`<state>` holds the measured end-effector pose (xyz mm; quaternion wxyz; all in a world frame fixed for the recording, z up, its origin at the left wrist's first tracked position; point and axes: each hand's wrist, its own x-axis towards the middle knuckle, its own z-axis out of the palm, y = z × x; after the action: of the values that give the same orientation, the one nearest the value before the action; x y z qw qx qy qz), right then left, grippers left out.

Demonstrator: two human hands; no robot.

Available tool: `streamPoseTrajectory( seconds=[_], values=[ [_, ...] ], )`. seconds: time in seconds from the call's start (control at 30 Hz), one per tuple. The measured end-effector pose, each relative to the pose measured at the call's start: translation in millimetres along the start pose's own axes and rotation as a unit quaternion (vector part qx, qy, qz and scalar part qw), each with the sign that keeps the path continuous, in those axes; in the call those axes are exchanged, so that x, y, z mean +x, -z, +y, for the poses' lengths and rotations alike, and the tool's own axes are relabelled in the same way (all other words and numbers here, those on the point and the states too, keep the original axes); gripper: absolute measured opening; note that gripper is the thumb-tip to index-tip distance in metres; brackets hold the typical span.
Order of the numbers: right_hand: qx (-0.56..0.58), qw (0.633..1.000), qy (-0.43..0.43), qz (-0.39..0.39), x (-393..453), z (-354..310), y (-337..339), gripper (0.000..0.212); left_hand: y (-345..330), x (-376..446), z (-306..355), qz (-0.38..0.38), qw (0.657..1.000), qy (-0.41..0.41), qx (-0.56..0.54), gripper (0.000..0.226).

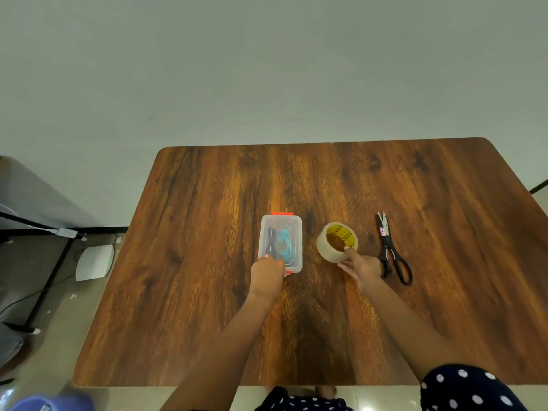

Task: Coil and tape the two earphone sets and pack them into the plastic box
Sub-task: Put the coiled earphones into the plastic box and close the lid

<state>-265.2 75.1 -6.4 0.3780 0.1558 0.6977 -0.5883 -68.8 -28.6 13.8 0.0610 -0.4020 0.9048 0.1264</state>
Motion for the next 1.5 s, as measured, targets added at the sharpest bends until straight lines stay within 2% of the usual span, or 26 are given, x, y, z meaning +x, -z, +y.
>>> streamPoseTrajectory(
  seconds=[0.13,0.23,0.33,0.53,0.77,0.97,1.07,1.23,1.33,1.37,1.43,1.5],
  values=[
    [-0.079,0.996,0.032,0.029,-1.3,8.4,-11.4,0.024,-0.2,-1.3,0.8,0.003,1.000,0.000,-0.002,0.037],
    [-0.122,0.992,0.029,0.024,-3.2,12.6,-14.2,0.036,0.1,-1.5,1.8,0.002,1.000,0.001,0.000,0.037],
    [-0.143,0.990,0.014,0.010,-4.6,13.9,-13.5,0.033,1.0,-1.9,1.9,0.000,1.000,0.001,0.007,0.037],
    [-0.132,0.991,0.013,0.007,-2.4,15.4,-13.8,0.023,-0.3,-3.1,1.7,-0.002,1.000,0.011,-0.008,0.036],
    [-0.115,0.993,0.025,0.007,1.1,13.6,-13.4,0.026,-2.7,-5.6,2.6,0.001,1.000,0.026,-0.007,0.038],
    [-0.146,0.988,0.053,0.007,-2.6,12.5,-11.3,0.032,-3.9,-7.8,5.5,-0.004,0.999,0.035,-0.011,0.037],
    [-0.279,0.950,0.139,0.033,-8.8,16.3,-2.7,0.037,-4.1,-7.7,4.9,0.002,0.999,0.031,-0.008,0.037],
    [-0.503,0.798,0.329,0.044,-10.7,25.3,25.1,0.022,-8.2,-4.7,3.3,0.002,1.000,0.026,0.004,0.035],
    [-0.610,0.720,0.323,0.070,-4.9,28.7,37.9,0.041,-8.6,-3.2,2.2,0.001,1.000,0.023,0.013,0.034],
    [-0.634,0.709,0.298,0.075,-2.5,30.1,41.2,0.048,-7.5,-3.4,2.6,0.000,1.000,0.022,0.017,0.034],
    [-0.644,0.725,0.232,0.071,0.7,32.9,45.4,0.056,-5.8,-3.8,2.6,-0.002,1.000,0.019,0.021,0.034],
    [-0.649,0.728,0.212,0.054,3.6,36.4,45.5,0.055,-5.4,-4.4,2.9,-0.003,1.000,0.019,0.023,0.034]
  ],
)
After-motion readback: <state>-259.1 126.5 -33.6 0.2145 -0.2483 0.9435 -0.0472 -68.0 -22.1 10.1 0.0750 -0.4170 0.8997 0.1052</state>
